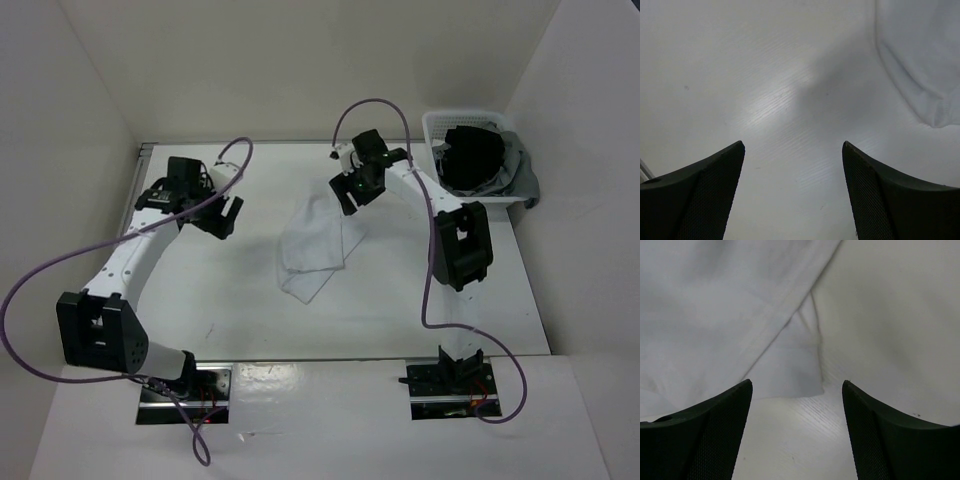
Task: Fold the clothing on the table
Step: Flatten the skirt out
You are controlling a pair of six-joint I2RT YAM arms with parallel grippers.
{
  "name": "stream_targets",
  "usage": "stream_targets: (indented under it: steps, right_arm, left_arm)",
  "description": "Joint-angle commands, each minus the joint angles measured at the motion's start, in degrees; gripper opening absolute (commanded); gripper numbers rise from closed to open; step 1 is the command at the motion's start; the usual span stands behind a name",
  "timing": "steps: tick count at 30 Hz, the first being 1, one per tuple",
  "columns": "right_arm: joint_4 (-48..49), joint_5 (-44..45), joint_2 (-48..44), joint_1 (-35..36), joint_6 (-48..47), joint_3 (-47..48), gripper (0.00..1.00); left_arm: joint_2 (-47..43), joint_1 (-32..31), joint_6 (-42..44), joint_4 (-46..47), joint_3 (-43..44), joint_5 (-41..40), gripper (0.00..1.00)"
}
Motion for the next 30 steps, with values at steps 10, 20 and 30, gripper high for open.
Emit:
stream_targets:
  steps: [10, 20, 30]
  right_arm:
    - [0.86, -3.33, -11.81, -23.96, 2.67, -6.92, 0.82]
    - [3.67, -3.86, -22.62, -28.45, 3.28, -18.02, 0.83]
    - [4.20, -5.00, -23.25, -28.45, 3.28, -19.25, 0.83]
  left_arm:
    - [15.52, -36.95, 4.30, 6.99, 10.83, -22.03, 0.84]
    - [22.04, -52.16, -0.35, 16.92, 6.89, -34.15, 0.82]
    - [24.40, -52.70, -3.26, 24.39, 0.73, -37.69, 0.82]
